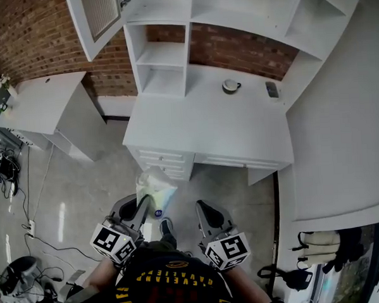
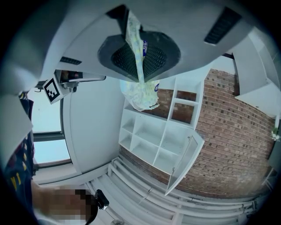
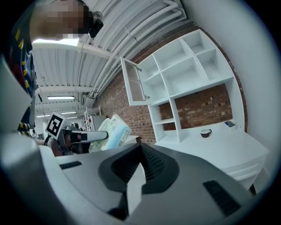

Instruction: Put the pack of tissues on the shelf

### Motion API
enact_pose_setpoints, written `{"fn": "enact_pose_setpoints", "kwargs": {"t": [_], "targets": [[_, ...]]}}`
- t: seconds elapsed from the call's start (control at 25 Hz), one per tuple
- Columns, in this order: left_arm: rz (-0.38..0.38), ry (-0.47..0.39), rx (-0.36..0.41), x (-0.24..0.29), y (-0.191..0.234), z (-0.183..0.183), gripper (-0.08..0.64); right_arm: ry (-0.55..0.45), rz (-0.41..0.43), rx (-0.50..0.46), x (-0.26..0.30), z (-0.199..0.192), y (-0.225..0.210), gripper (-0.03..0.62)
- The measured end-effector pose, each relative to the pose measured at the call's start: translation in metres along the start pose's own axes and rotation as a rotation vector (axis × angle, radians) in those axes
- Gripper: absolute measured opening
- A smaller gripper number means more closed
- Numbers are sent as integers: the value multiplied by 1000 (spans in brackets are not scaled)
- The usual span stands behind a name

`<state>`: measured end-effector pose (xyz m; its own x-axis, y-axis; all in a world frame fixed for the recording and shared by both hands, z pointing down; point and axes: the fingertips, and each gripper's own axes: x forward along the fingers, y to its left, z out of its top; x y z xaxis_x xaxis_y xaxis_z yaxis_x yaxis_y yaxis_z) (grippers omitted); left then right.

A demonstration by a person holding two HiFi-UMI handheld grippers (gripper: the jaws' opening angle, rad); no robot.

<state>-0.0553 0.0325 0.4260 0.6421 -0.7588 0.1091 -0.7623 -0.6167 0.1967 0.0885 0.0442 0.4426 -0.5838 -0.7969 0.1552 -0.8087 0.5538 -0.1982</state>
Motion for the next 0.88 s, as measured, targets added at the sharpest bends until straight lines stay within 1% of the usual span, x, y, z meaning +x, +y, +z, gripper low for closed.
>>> {"fn": "enact_pose_setpoints", "kwargs": {"t": [0.16,0.32,0.56,0.88], "targets": [[-10,-3,3,15,27,13,18,7,-2,-6,33,9,-4,-6],[-19,-15,-2,26,57,17,18,7,-15,-2,63,15,-9,-6],[-14,-7,-15,36,100,21,18,9,-38,-7,100,22,-13,-6],[-9,-2,-39,60,129,24,18,27,-61,-11,129,31,-39,-6]]}}
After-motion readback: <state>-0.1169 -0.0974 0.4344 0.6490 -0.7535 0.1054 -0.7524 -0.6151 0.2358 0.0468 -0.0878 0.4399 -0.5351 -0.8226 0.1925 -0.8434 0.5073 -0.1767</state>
